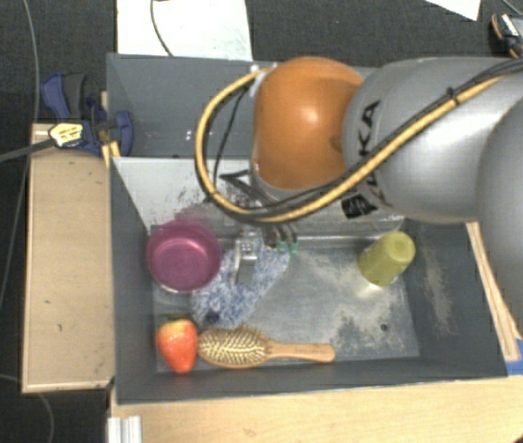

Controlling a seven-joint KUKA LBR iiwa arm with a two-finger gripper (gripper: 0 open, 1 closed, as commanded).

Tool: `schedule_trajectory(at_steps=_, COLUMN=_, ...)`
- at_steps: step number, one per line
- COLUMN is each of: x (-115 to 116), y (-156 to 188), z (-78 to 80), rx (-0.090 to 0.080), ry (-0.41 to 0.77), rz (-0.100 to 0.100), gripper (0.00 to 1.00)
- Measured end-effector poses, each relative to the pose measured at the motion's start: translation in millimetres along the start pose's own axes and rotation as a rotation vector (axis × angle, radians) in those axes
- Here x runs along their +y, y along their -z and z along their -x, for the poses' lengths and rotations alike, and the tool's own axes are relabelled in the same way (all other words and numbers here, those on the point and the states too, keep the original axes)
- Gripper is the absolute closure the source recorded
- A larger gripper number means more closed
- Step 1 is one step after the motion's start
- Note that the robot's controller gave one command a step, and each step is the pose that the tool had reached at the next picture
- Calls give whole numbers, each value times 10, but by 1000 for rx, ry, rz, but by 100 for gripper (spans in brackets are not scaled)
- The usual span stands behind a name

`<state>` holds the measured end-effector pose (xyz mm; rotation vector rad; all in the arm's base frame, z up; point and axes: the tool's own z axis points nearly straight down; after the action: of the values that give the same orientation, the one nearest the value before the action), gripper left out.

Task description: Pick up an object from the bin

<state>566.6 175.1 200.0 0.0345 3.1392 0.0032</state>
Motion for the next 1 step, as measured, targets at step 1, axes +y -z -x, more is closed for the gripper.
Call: schedule_trajectory(at_steps=1, x=0, y=-2, z=1, rx=0, ry=0, rz=0, gripper=0)
